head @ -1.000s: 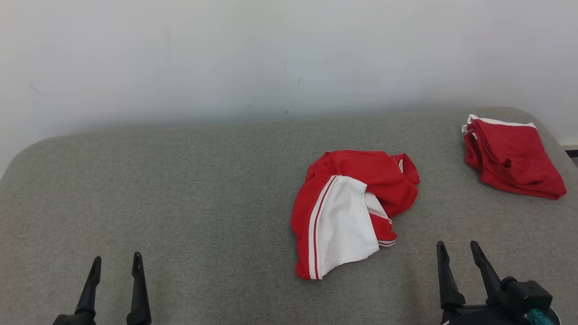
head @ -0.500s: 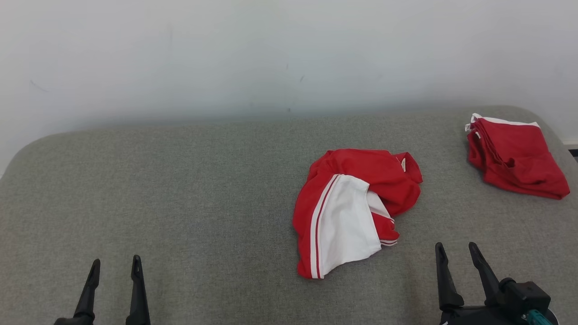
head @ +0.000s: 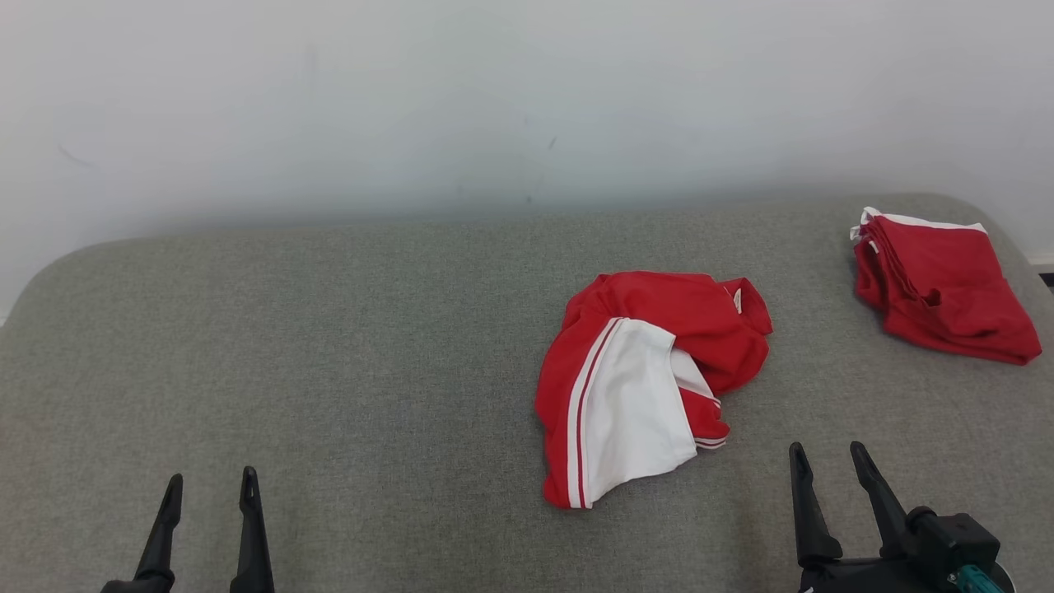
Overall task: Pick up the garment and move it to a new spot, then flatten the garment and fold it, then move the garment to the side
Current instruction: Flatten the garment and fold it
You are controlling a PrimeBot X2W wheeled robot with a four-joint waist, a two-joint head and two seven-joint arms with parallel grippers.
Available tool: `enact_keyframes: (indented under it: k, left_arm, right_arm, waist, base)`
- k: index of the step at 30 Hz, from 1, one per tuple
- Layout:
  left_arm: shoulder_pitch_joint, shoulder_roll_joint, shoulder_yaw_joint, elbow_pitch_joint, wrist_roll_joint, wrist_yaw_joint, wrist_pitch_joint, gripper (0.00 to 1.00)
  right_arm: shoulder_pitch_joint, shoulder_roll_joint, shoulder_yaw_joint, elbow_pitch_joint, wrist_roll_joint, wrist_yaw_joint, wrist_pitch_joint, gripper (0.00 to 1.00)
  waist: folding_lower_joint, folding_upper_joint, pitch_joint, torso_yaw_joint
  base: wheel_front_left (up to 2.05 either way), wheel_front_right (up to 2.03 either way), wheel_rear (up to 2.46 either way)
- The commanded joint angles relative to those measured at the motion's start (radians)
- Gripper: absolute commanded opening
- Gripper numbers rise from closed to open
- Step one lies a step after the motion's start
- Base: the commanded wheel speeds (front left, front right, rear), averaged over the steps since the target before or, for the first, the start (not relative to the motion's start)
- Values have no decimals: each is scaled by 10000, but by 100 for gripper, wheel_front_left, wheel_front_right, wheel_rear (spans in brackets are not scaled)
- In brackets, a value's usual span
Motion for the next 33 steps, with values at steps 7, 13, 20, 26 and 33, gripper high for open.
enact_keyframes:
  k: [7,13,20,26,33]
  left_arm:
    - [74,-62,69,31,118,-48,-30,100]
    - [-140,-84,-45,15,260,-71,-30,100]
    - [-1287,-70,-877,213,403,-171,-31,100]
    - [-2836,-85,-2405,1014,461,-245,-31,100]
    - [-3661,-99,-3991,2220,205,-243,-31,100]
  right_arm:
    - [77,11,20,-81,60,-28,22,100]
    - [45,32,40,-87,74,-28,15,100]
    - [-119,31,103,-68,122,-30,-12,100]
    - [-303,80,-39,-97,100,-28,-67,100]
    - [-484,128,-135,-36,174,-28,-131,100]
  waist:
    - [0,0,0,3]
    - [0,0,52,-77]
    - [0,0,343,-429]
    - [0,0,969,-1038]
    - [0,0,1378,-1486]
  base:
    - [0,0,0]
    - [0,0,0]
    - [0,0,0]
    - [0,0,0]
    - [0,0,0]
